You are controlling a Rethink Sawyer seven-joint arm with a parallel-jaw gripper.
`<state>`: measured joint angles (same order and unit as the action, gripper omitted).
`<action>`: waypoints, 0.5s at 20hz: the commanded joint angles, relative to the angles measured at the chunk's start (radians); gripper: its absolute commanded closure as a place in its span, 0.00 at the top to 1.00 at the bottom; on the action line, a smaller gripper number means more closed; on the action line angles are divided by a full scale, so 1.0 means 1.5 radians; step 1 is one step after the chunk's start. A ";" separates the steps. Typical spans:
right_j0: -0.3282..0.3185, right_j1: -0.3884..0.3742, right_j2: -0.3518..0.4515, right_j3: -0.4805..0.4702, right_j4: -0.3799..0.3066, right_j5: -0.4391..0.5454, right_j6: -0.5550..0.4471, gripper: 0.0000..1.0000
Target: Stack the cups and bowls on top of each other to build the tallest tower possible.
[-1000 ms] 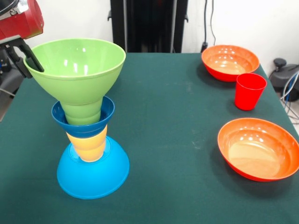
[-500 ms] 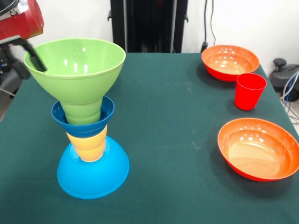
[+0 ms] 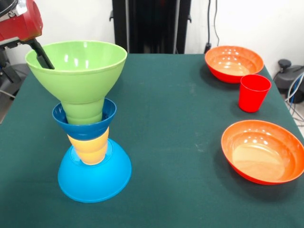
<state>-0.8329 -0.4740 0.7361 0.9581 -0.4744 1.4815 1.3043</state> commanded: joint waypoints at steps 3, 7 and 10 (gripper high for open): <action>0.033 0.024 -0.037 0.024 -0.044 0.021 -0.100 1.00; 0.032 0.025 -0.035 0.025 -0.043 0.009 -0.098 1.00; 0.032 0.025 -0.034 0.026 -0.042 0.005 -0.095 1.00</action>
<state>-0.8328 -0.4740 0.7354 0.9581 -0.4744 1.4817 1.3043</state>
